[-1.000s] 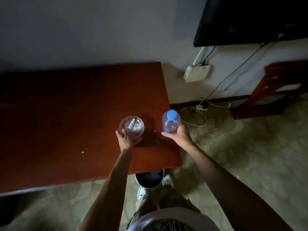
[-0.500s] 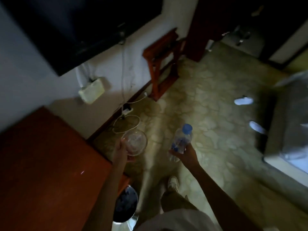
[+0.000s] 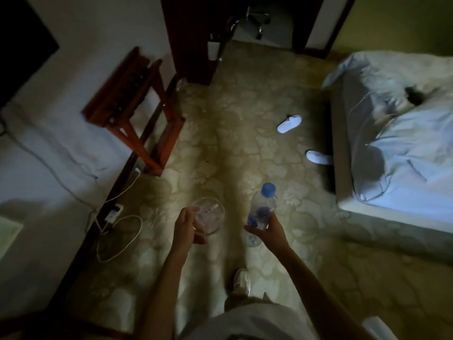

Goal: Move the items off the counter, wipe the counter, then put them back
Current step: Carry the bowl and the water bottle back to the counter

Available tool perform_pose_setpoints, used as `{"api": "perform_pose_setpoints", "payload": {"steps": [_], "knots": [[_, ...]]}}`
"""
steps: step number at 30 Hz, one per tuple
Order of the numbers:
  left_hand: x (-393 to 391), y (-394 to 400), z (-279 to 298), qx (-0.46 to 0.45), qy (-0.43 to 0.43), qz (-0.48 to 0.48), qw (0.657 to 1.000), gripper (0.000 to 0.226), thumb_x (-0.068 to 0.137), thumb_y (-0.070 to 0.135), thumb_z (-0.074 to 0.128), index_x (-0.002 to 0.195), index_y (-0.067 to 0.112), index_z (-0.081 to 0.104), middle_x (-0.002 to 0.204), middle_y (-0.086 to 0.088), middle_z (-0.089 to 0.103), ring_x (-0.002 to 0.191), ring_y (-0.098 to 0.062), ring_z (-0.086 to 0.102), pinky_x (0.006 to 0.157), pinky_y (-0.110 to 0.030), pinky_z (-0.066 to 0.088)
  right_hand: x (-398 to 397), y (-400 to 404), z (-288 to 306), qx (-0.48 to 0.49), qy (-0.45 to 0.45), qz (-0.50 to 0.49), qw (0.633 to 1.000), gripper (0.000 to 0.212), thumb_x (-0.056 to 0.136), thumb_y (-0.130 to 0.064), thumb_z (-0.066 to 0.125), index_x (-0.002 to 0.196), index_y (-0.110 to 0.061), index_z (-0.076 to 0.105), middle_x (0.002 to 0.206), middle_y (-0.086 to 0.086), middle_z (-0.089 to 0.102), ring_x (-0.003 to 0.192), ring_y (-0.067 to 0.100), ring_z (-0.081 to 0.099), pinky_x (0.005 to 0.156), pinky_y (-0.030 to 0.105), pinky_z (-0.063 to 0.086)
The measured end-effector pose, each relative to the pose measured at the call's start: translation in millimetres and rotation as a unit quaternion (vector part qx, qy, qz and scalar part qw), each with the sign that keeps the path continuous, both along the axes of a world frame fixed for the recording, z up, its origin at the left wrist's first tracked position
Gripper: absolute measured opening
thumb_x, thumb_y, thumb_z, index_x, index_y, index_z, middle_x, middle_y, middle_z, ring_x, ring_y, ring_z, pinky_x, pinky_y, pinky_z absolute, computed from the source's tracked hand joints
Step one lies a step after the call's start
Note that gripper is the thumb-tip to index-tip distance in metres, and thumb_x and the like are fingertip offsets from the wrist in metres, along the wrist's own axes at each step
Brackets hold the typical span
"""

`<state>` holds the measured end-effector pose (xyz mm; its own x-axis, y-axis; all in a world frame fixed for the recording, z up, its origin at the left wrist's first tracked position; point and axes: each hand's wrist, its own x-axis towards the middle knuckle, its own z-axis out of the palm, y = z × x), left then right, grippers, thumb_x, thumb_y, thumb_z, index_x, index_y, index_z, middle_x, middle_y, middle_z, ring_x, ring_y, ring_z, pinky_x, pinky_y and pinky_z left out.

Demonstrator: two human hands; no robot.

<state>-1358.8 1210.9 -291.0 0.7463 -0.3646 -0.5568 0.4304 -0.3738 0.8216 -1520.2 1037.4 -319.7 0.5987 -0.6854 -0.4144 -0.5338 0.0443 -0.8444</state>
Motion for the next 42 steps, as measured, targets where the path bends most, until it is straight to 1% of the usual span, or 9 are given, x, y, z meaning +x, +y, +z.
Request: {"api": "perform_pose_setpoints", "payload": {"steps": [5, 15, 20, 24, 27, 30, 33, 39, 42], "knots": [[61, -123, 22, -0.017, -0.010, -0.027, 0.999, 0.023, 0.103, 0.032, 0.041, 0.110, 0.023, 0.062, 0.096, -0.019, 0.061, 0.082, -0.042, 0.068, 0.045, -0.034, 0.056, 64, -130, 22, -0.015, -0.034, -0.030, 0.999, 0.061, 0.067, -0.032, 0.084, 0.119, -0.025, 0.052, 0.108, -0.012, 0.064, 0.100, 0.008, 0.064, 0.087, 0.028, 0.052], [233, -340, -23, -0.006, 0.012, -0.069, 0.998, 0.032, 0.105, 0.028, 0.039, 0.118, 0.012, 0.063, 0.057, -0.002, 0.060, 0.046, -0.020, 0.063, 0.047, -0.032, 0.057, 207, -298, -18, 0.047, -0.016, -0.078, 0.996, 0.058, 0.069, -0.021, 0.084, 0.118, -0.018, 0.053, 0.110, -0.005, 0.064, 0.101, 0.010, 0.064, 0.082, 0.021, 0.053], [347, -469, -3, -0.013, 0.010, -0.110, 0.994, 0.038, 0.104, 0.035, 0.038, 0.128, 0.012, 0.058, 0.097, -0.011, 0.064, 0.061, -0.024, 0.067, 0.040, -0.031, 0.054, 312, -424, 10, 0.008, -0.011, -0.096, 0.995, 0.059, 0.070, -0.020, 0.084, 0.119, -0.017, 0.053, 0.105, -0.011, 0.061, 0.097, 0.005, 0.061, 0.078, 0.017, 0.047], [425, -571, 32, -0.021, -0.006, -0.107, 0.994, 0.038, 0.104, 0.037, 0.038, 0.130, 0.015, 0.055, 0.091, 0.006, 0.062, 0.049, -0.013, 0.068, 0.040, -0.032, 0.054, 384, -522, 41, -0.019, -0.025, -0.139, 0.990, 0.061, 0.071, -0.023, 0.083, 0.123, -0.016, 0.052, 0.111, -0.006, 0.062, 0.099, 0.009, 0.061, 0.076, 0.015, 0.047], [481, -641, 38, -0.034, -0.020, -0.116, 0.992, 0.040, 0.105, 0.035, 0.037, 0.134, 0.015, 0.054, 0.099, 0.002, 0.064, 0.046, -0.004, 0.066, 0.041, -0.030, 0.053, 434, -588, 40, -0.019, -0.021, -0.153, 0.988, 0.063, 0.071, -0.025, 0.083, 0.124, -0.017, 0.050, 0.110, -0.008, 0.059, 0.098, 0.008, 0.059, 0.067, 0.010, 0.045], [531, -708, 20, -0.017, -0.004, -0.117, 0.993, 0.044, 0.104, 0.037, 0.039, 0.139, 0.012, 0.050, 0.125, -0.011, 0.059, 0.048, -0.010, 0.068, 0.038, -0.027, 0.053, 481, -650, 12, 0.004, -0.012, -0.159, 0.987, 0.068, 0.070, -0.028, 0.084, 0.128, -0.016, 0.050, 0.119, -0.002, 0.063, 0.108, 0.016, 0.062, 0.084, 0.025, 0.054], [587, -778, 4, -0.008, 0.007, -0.090, 0.996, 0.041, 0.103, 0.035, 0.041, 0.135, 0.013, 0.054, 0.126, -0.015, 0.060, 0.060, -0.023, 0.069, 0.037, -0.028, 0.052, 544, -726, -8, 0.025, -0.019, -0.140, 0.990, 0.067, 0.071, -0.026, 0.084, 0.126, -0.016, 0.048, 0.123, 0.000, 0.061, 0.112, 0.017, 0.061, 0.096, 0.035, 0.052], [713, -914, 27, -0.001, -0.017, -0.045, 0.999, 0.035, 0.103, 0.037, 0.042, 0.122, 0.018, 0.063, 0.118, -0.021, 0.063, 0.076, -0.029, 0.065, 0.039, -0.026, 0.051, 689, -897, 18, 0.001, -0.064, -0.051, 0.997, 0.058, 0.074, -0.015, 0.081, 0.119, -0.023, 0.045, 0.112, -0.008, 0.058, 0.097, 0.000, 0.059, 0.071, 0.005, 0.048], [777, -974, 51, 0.006, -0.028, -0.006, 1.000, 0.028, 0.102, 0.038, 0.044, 0.112, 0.022, 0.065, 0.115, -0.016, 0.063, 0.084, -0.035, 0.067, 0.039, -0.030, 0.054, 755, -969, 38, -0.008, -0.078, -0.037, 0.996, 0.057, 0.075, -0.008, 0.079, 0.120, -0.021, 0.047, 0.117, 0.001, 0.059, 0.106, 0.011, 0.061, 0.084, 0.017, 0.053]]}}
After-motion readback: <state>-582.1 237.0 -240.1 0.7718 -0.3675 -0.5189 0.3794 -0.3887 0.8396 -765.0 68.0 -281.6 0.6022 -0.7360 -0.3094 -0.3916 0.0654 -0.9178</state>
